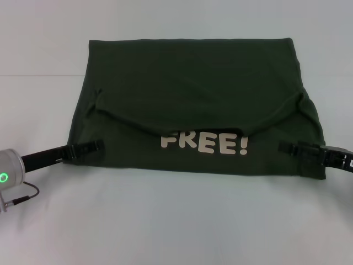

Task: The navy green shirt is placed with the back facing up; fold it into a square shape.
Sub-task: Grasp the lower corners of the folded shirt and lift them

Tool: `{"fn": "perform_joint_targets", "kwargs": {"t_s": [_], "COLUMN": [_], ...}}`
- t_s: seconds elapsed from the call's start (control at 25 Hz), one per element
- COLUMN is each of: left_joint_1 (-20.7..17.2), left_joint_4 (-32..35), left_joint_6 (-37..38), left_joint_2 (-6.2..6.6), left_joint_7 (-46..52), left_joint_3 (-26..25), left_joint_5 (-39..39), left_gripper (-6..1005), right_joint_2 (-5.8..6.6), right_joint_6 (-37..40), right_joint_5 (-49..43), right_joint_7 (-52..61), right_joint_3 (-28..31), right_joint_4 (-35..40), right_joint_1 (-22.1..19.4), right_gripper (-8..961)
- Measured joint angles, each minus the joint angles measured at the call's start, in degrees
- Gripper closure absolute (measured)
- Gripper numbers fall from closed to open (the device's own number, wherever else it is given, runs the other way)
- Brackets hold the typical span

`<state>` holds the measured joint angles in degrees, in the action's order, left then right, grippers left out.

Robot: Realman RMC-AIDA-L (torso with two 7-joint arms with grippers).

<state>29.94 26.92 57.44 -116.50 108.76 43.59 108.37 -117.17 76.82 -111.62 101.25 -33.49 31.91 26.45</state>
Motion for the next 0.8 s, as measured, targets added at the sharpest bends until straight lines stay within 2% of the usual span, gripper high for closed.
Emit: {"fn": "perform_joint_targets", "kwargs": {"t_s": [0.28,0.72,0.8], "left_joint_1": [0.1,0.4,0.5], "left_joint_4": [1.3,1.6,1.7], "left_joint_6": [-2.1,-3.6,-3.6], "left_joint_2": [-0.13,-0.3,-0.32], "left_joint_7": [0.9,0.8,0.9], "left_joint_3": [0.2,1.5,1.5], "left_joint_5": [1.2,2.8,2.9], "left_gripper": [269,502,575], "right_joint_2": [-0.06,-0.07,-0.05], "right_joint_6": [0.0,0.5,0.5], "right_joint_5": [0.0,0.0,0.0], "right_joint_7": [0.0,0.0,0.0], "right_joint_3": [0.0,0.0,0.0], "right_joint_4": [0.0,0.3,0.4], "right_joint_1": [0.0,0.1,0.1], "right_gripper": [9,10,10]}}
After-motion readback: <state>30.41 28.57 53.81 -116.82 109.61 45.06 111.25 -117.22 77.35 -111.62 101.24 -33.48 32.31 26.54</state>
